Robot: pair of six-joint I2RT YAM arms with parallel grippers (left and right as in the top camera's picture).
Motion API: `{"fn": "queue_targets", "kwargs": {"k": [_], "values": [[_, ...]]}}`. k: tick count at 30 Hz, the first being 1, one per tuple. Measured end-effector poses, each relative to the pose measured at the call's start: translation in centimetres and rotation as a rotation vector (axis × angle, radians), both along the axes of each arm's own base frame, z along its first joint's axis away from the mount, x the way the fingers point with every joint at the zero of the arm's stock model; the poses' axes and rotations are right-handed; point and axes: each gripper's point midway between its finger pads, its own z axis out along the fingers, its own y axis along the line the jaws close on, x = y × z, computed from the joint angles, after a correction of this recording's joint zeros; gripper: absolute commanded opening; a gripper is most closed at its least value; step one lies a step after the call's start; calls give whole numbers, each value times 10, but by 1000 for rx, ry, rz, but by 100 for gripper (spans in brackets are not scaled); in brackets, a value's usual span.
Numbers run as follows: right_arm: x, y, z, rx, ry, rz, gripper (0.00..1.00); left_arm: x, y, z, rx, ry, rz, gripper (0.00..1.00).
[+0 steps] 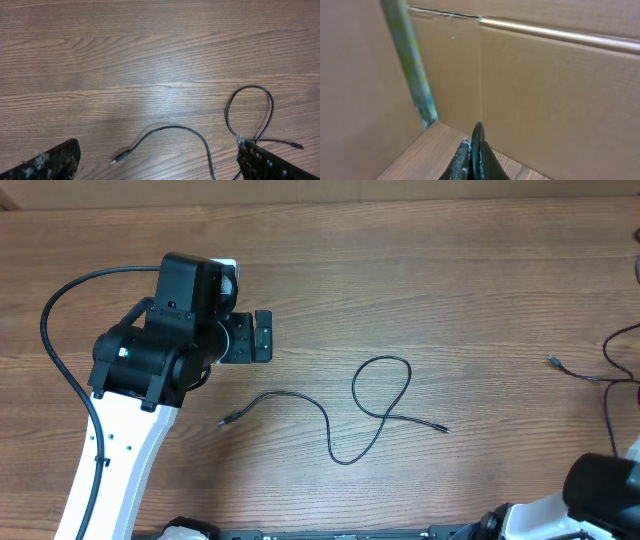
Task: Untangle cables
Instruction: 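Drop the black cable into the box at right with the right gripper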
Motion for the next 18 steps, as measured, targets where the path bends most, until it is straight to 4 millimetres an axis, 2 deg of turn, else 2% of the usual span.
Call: {"fn": "queue_targets", "kwargs": {"k": [5,10,14,18], "values": [[-7,-35,0,11,-64,-20,4,0,0,0,0,0,0,100],[-23,-68,34,-53,-222,-50,4,0,0,0,0,0,0,100],[-29,-80,50,-60,-328,-36,4,0,0,0,0,0,0,100],[-21,-77,63,-60,-407,37,4,0,0,0,0,0,0,100]]}}
